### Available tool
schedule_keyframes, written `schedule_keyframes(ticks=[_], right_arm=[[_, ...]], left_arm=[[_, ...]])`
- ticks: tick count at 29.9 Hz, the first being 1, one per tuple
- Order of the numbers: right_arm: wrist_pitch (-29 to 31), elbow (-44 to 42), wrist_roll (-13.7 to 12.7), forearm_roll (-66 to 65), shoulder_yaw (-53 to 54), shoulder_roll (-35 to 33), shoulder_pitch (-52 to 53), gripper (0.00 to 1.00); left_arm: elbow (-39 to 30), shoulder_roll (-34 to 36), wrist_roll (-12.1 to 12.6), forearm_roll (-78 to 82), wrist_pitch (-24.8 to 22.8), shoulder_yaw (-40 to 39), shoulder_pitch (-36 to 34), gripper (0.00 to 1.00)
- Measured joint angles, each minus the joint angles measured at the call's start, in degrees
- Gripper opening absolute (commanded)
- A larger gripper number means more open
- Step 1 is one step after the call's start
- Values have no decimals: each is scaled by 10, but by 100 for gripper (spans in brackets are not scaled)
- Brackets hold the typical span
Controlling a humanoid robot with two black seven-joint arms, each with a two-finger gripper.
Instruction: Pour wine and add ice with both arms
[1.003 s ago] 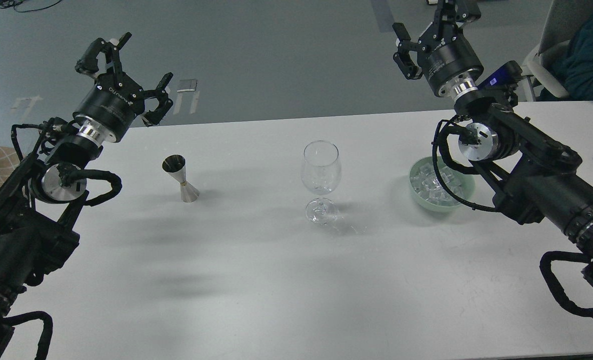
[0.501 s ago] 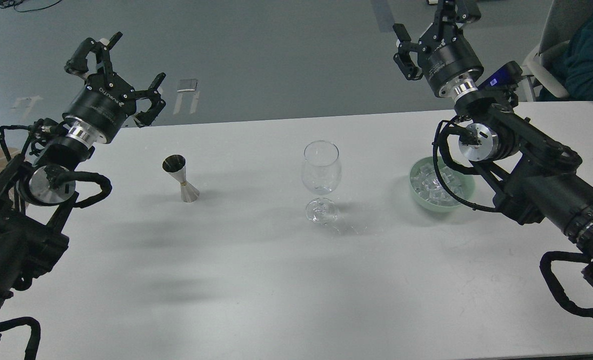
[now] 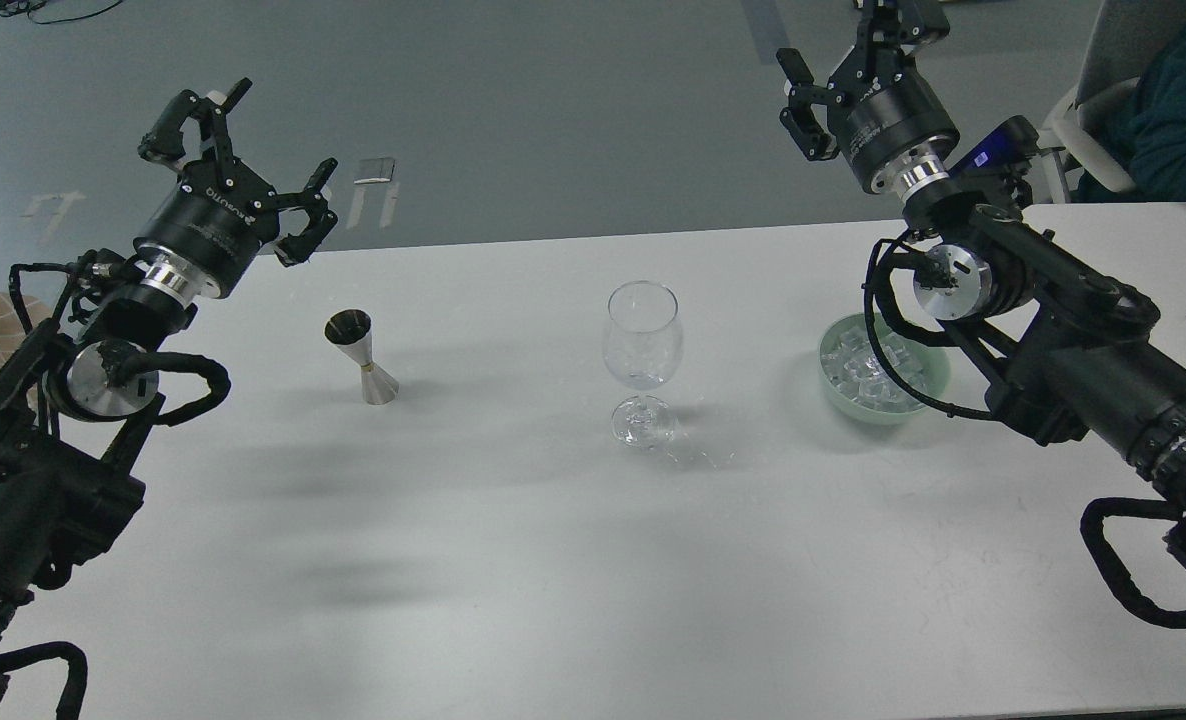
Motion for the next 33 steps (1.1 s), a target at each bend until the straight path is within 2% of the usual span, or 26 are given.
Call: schedule_keyframes(ticks=[27,30,33], right_arm=[[0,1,0,0,0,-1,-1,100],[0,1,0,0,0,-1,-1,100],[0,1,0,0,0,-1,-1,100]], left_arm=[[-3,0,1,-1,-1,0,2,97],[-30,3,5,-12,-1,-2,20,97],[-66,15,23,-45,1,-15,55,96]])
